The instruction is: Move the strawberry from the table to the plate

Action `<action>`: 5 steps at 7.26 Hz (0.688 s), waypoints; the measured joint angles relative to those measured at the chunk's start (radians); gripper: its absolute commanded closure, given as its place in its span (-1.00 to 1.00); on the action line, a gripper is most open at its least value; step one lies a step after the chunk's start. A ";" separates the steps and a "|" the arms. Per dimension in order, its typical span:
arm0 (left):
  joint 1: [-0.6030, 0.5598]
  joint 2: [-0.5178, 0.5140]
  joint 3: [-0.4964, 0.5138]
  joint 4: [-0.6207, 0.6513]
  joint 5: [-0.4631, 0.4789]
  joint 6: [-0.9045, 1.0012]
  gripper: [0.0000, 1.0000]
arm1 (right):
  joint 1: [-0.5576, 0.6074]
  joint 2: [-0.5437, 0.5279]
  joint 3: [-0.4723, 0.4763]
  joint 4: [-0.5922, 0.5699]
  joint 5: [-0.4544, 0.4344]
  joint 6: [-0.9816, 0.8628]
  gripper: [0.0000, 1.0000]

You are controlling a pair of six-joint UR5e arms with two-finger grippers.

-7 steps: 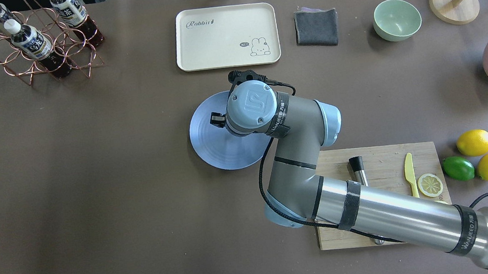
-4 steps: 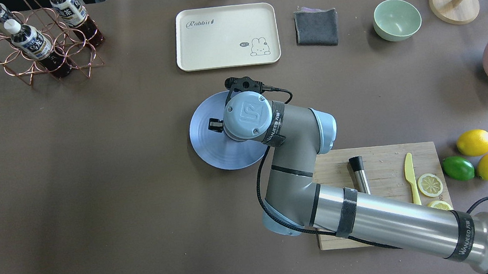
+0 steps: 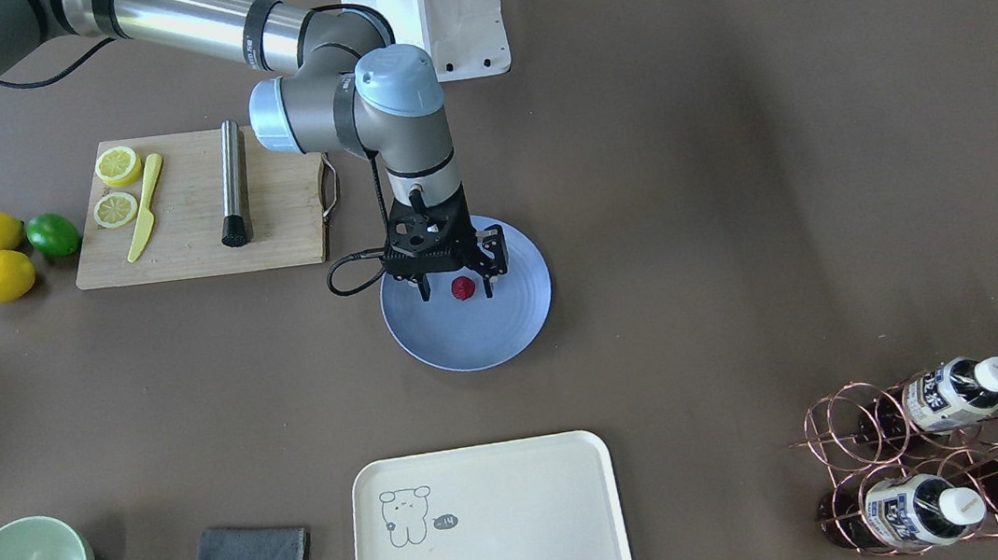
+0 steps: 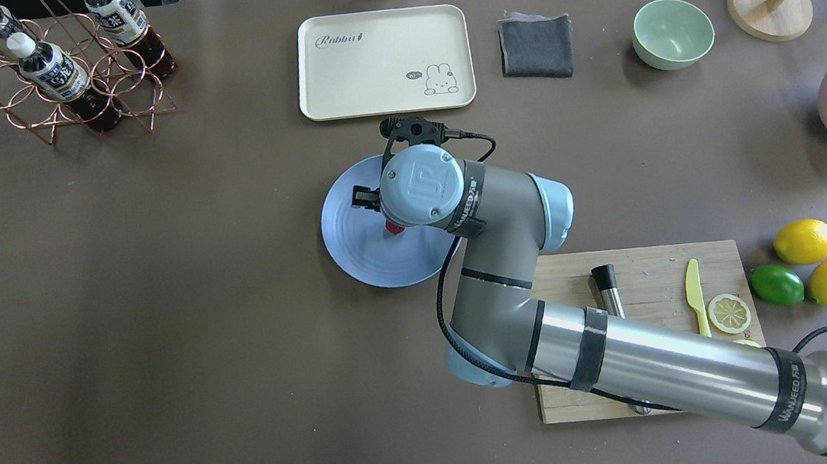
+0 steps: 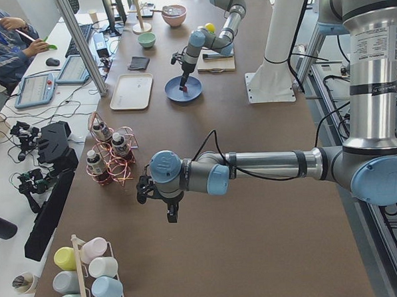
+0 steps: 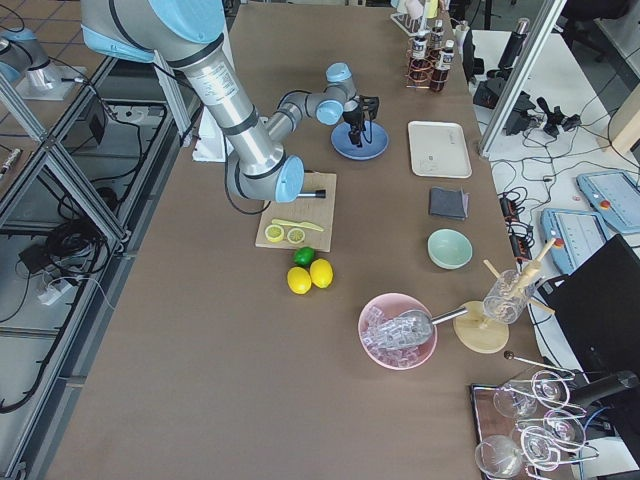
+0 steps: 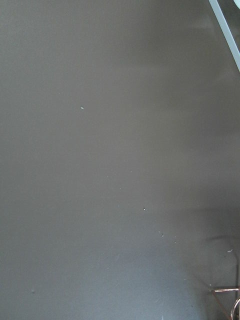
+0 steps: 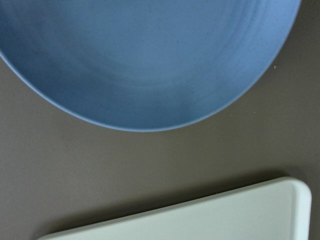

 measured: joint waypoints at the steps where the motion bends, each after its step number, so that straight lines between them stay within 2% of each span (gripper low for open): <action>1: 0.000 0.000 0.001 0.000 0.000 0.000 -0.98 | 0.068 -0.012 0.005 -0.005 0.073 -0.043 -1.00; 3: 0.001 0.001 0.001 0.000 0.004 0.000 -0.98 | 0.250 -0.112 0.017 -0.006 0.244 -0.240 -1.00; 5: 0.001 -0.001 0.003 0.000 0.010 0.002 -0.98 | 0.466 -0.269 0.051 -0.006 0.416 -0.542 -1.00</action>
